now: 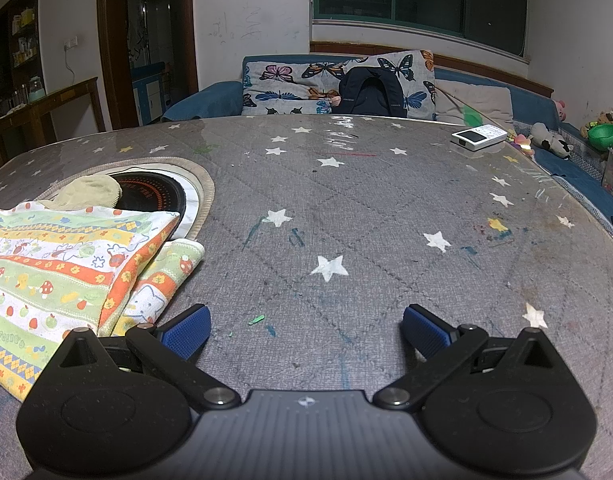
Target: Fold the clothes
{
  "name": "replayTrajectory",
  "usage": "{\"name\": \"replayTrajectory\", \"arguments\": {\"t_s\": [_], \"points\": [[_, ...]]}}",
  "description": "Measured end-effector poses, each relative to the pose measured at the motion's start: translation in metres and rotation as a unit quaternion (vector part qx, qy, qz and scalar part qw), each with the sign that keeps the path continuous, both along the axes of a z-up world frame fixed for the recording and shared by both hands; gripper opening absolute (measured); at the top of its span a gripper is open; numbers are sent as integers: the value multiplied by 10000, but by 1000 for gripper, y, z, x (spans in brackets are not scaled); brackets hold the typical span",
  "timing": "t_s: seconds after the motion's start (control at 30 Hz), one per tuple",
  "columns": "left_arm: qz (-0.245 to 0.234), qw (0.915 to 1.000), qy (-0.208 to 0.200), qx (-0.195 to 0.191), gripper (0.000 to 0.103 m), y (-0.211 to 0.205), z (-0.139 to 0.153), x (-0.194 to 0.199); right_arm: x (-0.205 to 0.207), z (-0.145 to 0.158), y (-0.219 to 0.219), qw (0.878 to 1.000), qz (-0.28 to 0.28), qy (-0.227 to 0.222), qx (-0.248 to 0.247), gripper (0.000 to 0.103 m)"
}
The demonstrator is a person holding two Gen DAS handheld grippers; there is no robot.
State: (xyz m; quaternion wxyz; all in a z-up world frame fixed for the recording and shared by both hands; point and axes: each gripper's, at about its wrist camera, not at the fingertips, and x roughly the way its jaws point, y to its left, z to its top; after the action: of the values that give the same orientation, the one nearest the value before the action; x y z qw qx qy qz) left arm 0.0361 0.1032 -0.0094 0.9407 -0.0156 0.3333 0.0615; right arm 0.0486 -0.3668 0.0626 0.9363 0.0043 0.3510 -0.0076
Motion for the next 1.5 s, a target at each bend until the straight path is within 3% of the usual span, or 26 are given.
{"name": "replayTrajectory", "arguments": {"t_s": [1.5], "points": [[-1,10000,-7,-2,103,2,0,-1,0,0,0,10000,-3,-1,-2,103]]}}
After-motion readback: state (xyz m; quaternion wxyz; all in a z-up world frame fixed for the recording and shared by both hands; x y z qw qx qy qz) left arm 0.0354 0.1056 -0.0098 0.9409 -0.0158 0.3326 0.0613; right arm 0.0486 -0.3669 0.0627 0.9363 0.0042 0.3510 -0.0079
